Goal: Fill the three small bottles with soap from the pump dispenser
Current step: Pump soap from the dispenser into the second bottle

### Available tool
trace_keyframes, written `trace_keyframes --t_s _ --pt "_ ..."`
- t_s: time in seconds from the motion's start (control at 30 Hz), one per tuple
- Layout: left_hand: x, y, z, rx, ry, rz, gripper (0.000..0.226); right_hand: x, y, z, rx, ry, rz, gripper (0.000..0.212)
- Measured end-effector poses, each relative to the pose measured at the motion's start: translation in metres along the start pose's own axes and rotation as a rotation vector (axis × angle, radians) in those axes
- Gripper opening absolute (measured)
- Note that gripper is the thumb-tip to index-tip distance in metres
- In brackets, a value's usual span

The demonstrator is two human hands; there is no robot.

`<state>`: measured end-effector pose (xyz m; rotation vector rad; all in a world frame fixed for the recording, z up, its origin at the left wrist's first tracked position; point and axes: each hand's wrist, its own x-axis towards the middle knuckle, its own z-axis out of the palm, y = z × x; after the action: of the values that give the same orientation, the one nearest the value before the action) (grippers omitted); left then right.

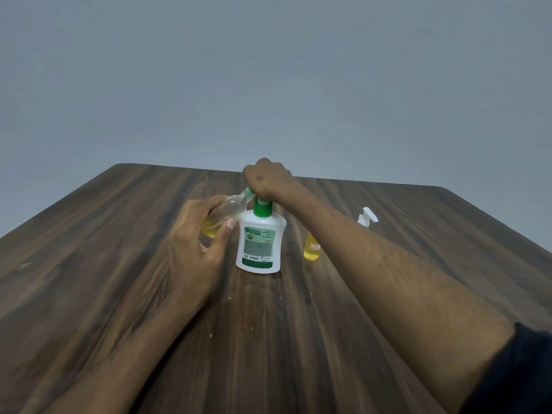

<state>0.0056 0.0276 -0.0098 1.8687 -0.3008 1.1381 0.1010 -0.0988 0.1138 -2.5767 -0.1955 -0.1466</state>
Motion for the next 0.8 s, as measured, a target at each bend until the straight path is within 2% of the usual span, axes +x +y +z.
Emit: trace_keyframes --t_s 0.1,0.2,0.37,0.47,0.6,0.8 --pt "0.0008 0.0011 0.0003 0.005 0.011 0.005 0.028 0.0005 -0.0005 -0.0024 0.018 0.022 -0.017 0.022" --pt "0.0004 -0.0018 0.0003 0.009 -0.002 0.002 0.028 -0.0009 0.0024 0.0027 0.01 -0.04 0.009 0.023" --pt "0.0005 0.0015 -0.0006 0.019 0.011 0.012 0.027 -0.0005 -0.0011 -0.0007 0.027 0.013 0.003 0.022" --pt "0.0 -0.0004 0.0004 0.012 -0.002 -0.006 0.028 -0.0018 0.0021 0.0022 0.006 -0.043 0.015 0.019" --pt "-0.0007 0.0025 -0.0012 0.006 0.012 0.0 0.028 -0.0019 -0.0013 -0.0006 0.005 0.029 -0.007 0.021" --pt "-0.0018 0.0021 -0.001 0.01 0.004 -0.007 0.028 -0.0039 -0.0035 0.0003 -0.019 0.008 0.037 0.021"
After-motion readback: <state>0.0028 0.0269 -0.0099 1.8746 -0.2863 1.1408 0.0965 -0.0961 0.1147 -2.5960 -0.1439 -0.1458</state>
